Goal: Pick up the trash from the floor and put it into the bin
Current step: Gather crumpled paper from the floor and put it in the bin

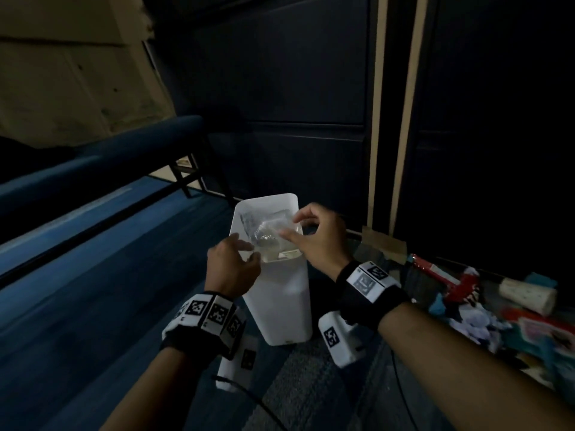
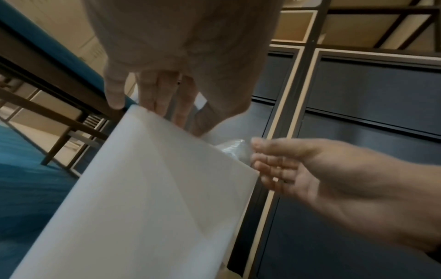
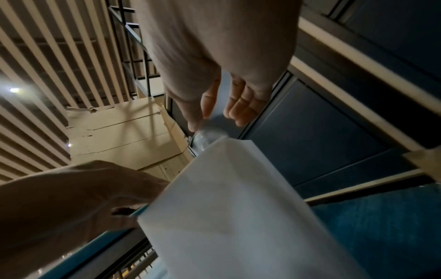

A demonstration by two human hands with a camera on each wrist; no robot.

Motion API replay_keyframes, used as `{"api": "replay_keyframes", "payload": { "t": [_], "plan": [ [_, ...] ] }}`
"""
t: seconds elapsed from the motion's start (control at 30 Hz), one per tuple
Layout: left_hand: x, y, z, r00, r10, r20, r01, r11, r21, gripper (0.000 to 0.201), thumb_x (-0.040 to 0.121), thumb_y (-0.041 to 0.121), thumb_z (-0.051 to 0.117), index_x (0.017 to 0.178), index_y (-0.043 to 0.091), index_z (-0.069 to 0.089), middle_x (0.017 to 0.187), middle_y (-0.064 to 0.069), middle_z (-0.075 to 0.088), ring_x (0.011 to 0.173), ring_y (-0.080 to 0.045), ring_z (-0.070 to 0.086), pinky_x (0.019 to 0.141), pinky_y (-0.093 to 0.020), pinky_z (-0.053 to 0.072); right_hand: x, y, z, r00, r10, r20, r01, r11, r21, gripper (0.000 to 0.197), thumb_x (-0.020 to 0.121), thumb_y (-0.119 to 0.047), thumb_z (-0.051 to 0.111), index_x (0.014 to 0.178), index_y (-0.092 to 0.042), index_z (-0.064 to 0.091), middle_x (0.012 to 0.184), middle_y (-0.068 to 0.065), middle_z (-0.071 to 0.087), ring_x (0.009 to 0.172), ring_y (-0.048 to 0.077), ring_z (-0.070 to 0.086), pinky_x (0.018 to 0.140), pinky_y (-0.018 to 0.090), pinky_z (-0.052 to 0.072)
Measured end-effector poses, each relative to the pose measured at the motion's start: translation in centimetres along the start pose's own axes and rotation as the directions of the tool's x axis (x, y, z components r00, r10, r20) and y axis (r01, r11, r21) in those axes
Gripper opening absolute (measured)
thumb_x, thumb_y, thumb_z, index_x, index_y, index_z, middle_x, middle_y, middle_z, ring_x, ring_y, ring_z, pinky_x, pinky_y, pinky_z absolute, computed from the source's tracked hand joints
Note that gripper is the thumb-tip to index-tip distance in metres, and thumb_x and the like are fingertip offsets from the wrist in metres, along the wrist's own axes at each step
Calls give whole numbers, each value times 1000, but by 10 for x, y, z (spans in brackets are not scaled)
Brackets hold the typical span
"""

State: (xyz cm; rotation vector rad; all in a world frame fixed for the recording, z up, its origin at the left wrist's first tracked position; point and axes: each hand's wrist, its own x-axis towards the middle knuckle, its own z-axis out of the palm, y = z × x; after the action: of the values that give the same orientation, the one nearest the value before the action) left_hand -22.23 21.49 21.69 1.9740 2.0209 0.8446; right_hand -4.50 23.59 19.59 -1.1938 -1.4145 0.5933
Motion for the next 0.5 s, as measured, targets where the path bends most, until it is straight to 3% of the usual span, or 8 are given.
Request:
{"api": "replay_keyframes", "payload": {
  "t": [0.17, 0.23, 0.33, 0.4, 0.5],
  "plan": [
    [-1, 2, 1, 986, 27, -164, -22, 999, 29, 28, 77, 20, 71, 104, 14, 69, 129, -9, 58, 117, -26, 53, 103, -37, 38, -14, 13, -24, 997, -44, -71, 37, 995, -92, 14, 72, -24, 82, 75, -20, 69, 87, -5, 63, 83, 5, 58, 72, 23, 49],
    [-4, 11, 1, 968, 100, -232, -94, 995, 36, 28, 78, 18, 70, 105, 16, 67, 127, -6, 57, 117, -25, 51, 101, -36, 34, -22, 14, -39, 995, -61, -74, 54, 994, -94, 12, 74, -21, 81, 75, -19, 69, 85, -7, 63, 84, 5, 58, 71, 21, 47],
    [-18, 35, 8, 907, 294, -303, -290, 955, 58, 20, 77, 15, 70, 97, 16, 69, 116, -3, 63, 108, -25, 53, 89, -26, 31, -41, 21, -71, 996, -47, -73, 40, 994, -101, 11, 77, -23, 79, 77, -19, 69, 85, -6, 65, 84, 7, 60, 73, 23, 50],
    [-33, 53, 20, 862, 423, -278, -424, 904, 58, 11, 77, 14, 68, 88, 15, 71, 105, -3, 66, 98, -24, 55, 82, -24, 33, -62, 31, -95, 996, -25, -81, 17, 994, -105, 11, 78, -24, 79, 76, -19, 70, 81, -6, 68, 80, 10, 61, 71, 25, 51],
    [-67, 82, 52, 794, 584, -170, -597, 801, -40, 8, 74, 13, 62, 75, 15, 70, 89, 2, 65, 84, -20, 56, 74, -31, 43, -106, 52, -133, 991, 68, -113, -80, 992, -102, 10, 80, -18, 79, 75, -13, 71, 77, -3, 69, 75, 13, 62, 67, 21, 49]
  ]
}}
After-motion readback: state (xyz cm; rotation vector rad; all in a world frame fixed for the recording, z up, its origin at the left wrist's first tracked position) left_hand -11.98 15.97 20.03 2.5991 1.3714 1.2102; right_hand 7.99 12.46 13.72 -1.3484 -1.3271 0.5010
